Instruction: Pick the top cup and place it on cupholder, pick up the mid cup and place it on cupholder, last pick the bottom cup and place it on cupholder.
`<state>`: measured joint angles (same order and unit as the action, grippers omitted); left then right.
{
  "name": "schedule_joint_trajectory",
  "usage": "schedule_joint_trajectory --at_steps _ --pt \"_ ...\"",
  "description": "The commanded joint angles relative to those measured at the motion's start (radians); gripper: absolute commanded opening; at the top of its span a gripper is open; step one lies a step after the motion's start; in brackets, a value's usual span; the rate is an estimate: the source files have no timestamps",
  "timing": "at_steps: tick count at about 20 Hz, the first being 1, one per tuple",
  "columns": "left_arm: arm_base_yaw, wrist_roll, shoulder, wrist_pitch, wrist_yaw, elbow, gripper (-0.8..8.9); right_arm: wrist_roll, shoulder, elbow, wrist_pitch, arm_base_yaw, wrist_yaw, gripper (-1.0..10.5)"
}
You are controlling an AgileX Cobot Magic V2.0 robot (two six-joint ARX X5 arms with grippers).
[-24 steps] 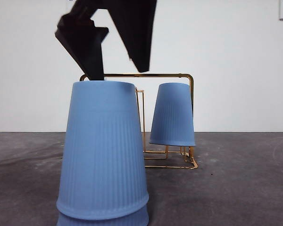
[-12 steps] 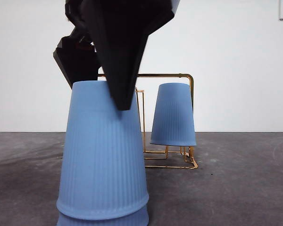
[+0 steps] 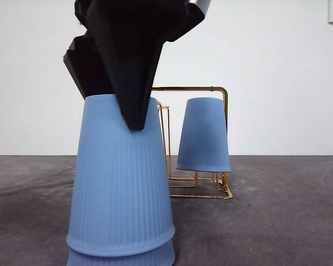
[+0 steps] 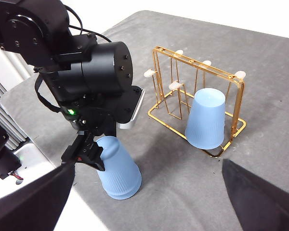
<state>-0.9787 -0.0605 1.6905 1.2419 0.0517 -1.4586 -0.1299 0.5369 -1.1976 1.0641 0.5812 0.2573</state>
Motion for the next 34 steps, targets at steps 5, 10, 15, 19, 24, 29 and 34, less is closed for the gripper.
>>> schedule_joint_trajectory --at_steps 5,10,15,19,24,29,34 --pt "-0.011 -0.008 0.015 0.069 -0.003 -0.101 3.06 0.01 0.003 -0.011 -0.009 0.005 -0.004 4.9" --pt "-0.017 -0.007 0.015 0.137 -0.003 -0.169 3.06 0.01 0.003 -0.011 -0.009 0.005 -0.023 4.9" --pt "-0.019 -0.006 0.015 0.199 -0.002 -0.245 3.06 0.007 0.003 -0.011 -0.009 0.005 -0.024 4.9" --pt "-0.021 -0.005 -0.007 0.204 -0.002 -0.256 3.06 0.005 0.003 -0.011 -0.009 0.005 -0.029 4.9" --pt "-0.021 -0.001 -0.074 0.203 -0.003 -0.256 3.06 0.003 0.004 -0.011 -0.01 0.005 -0.052 4.9" --pt "-0.021 0.006 -0.166 0.203 -0.003 -0.256 3.06 0.003 0.004 -0.011 -0.011 0.005 -0.056 4.9" --pt "-0.02 0.034 -0.276 0.203 -0.011 -0.256 3.06 -0.014 0.004 -0.011 -0.016 0.005 -0.056 4.9"
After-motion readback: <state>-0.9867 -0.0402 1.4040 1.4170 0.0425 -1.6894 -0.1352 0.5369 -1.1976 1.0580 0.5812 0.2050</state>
